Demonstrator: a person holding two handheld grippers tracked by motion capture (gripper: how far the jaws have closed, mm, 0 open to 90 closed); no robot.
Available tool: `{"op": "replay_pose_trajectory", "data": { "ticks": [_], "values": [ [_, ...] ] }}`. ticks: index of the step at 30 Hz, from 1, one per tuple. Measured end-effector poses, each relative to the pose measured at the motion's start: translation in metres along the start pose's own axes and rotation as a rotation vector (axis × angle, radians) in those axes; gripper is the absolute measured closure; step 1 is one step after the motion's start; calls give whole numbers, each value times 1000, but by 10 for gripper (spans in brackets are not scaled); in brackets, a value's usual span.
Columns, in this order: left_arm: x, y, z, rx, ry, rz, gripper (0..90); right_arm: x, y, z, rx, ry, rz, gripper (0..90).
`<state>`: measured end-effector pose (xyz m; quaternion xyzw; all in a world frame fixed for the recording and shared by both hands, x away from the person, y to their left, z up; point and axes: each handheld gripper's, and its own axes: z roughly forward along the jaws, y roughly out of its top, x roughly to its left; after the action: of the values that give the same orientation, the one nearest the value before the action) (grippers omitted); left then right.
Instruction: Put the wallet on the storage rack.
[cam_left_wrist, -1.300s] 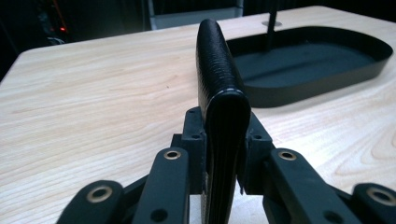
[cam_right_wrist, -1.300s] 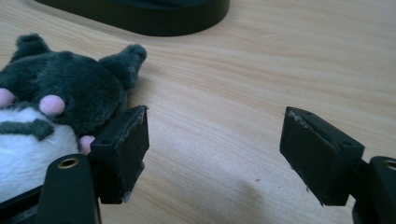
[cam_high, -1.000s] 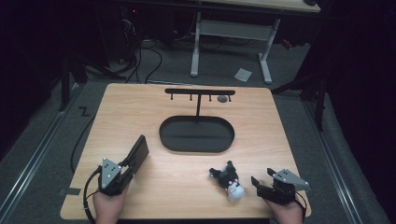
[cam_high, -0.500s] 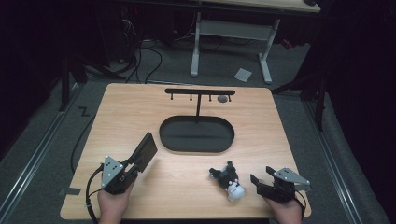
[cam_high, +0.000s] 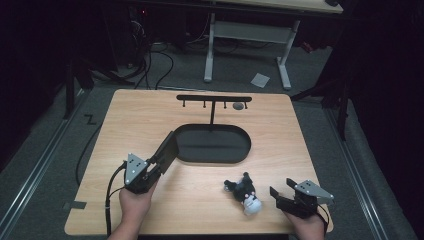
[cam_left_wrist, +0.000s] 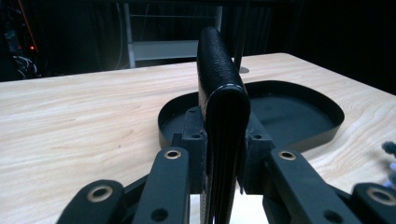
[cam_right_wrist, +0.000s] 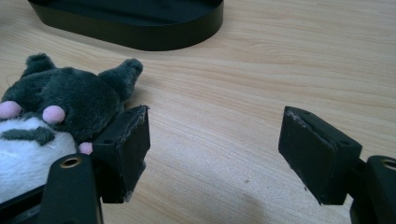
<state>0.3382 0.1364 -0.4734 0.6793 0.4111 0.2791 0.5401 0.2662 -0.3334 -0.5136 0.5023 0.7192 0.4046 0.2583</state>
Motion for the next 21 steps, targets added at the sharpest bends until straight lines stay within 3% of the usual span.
{"op": "replay_pose_trajectory", "data": {
  "ticks": [8,10,21],
  "values": [
    [-2,11,18,9,-14,-7,762,2,-1,2,11,-1,-14,253],
    [-3,13,25,17,-11,7,762,2,-1,2,11,0,-14,258],
    [-3,20,56,27,-19,-24,762,0,-2,3,10,5,-7,259]
  ]
}}
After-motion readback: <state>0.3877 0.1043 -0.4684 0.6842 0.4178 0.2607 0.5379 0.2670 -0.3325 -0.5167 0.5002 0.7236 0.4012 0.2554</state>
